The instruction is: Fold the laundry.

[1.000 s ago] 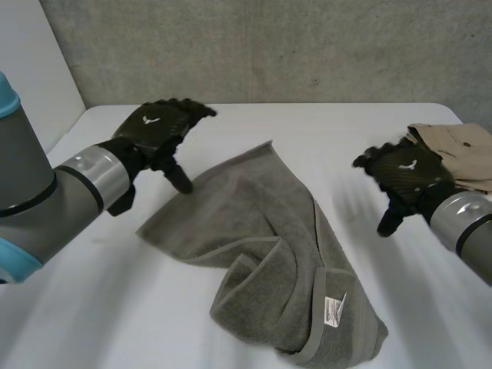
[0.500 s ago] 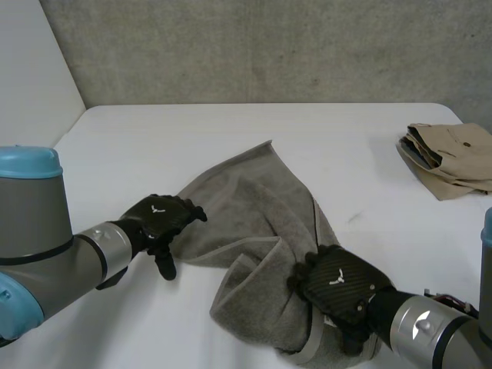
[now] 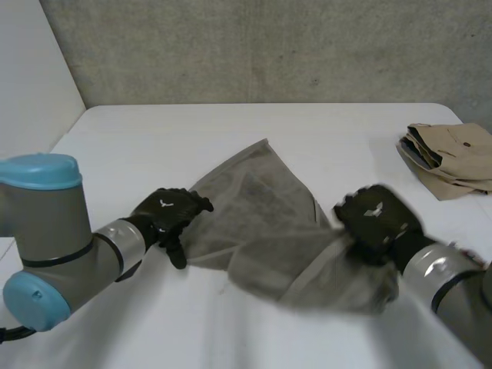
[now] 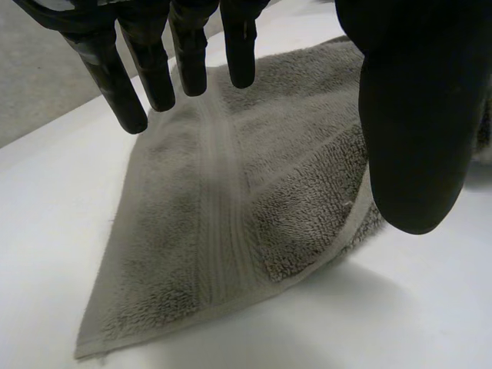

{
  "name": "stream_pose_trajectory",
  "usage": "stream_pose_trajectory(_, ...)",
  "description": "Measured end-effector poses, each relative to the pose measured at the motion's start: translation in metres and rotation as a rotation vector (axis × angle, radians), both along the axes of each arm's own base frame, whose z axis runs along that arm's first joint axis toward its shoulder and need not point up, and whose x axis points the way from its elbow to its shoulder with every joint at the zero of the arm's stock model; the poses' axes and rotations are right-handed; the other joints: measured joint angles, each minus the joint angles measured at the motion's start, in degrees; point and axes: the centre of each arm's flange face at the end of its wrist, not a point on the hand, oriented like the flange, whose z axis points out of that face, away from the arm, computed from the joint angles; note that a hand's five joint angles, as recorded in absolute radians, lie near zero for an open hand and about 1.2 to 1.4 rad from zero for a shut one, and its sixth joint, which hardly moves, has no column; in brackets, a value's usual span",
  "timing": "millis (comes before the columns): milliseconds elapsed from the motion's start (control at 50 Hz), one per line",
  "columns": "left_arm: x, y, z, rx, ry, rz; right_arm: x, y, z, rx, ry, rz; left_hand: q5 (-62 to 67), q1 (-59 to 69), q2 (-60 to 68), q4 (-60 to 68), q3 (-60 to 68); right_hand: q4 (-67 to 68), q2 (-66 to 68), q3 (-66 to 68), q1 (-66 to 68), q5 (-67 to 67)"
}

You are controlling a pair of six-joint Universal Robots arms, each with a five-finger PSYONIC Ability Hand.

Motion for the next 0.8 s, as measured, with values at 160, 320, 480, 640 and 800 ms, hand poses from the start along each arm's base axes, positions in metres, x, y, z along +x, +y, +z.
stream_pose_trajectory(160,-0.007,-0.002,-0.009,0.000,-0.029,0.013,-0.029,-0.042,0.001,0.023,-0.062,-0.166,0.02,0.00,0.00,0.01,0.00,0.00,0.00,0.00,0.00,0.54)
stream_pose_trajectory(320,-0.013,-0.005,-0.017,0.002,-0.063,0.037,-0.041,-0.055,-0.004,0.032,-0.057,-0.216,0.73,0.00,0.65,0.64,0.86,0.00,0.00,0.00,0.00,0.54)
stream_pose_trajectory(480,-0.017,-0.001,-0.017,-0.002,-0.066,0.023,-0.046,-0.063,-0.006,0.026,-0.064,-0.239,1.78,1.07,1.68,1.50,1.88,0.00,0.00,0.00,0.00,0.54)
stream_pose_trajectory(640,-0.019,-0.003,-0.018,-0.013,-0.065,0.013,-0.050,-0.076,-0.012,0.027,-0.060,-0.266,5.29,5.11,4.98,4.99,5.34,0.01,0.00,0.00,0.00,0.56)
stream_pose_trajectory(800,-0.022,-0.008,-0.029,0.003,-0.074,0.012,-0.050,-0.077,-0.016,0.040,-0.057,-0.271,5.92,5.38,5.59,5.46,5.68,0.02,0.00,0.00,0.00,0.56)
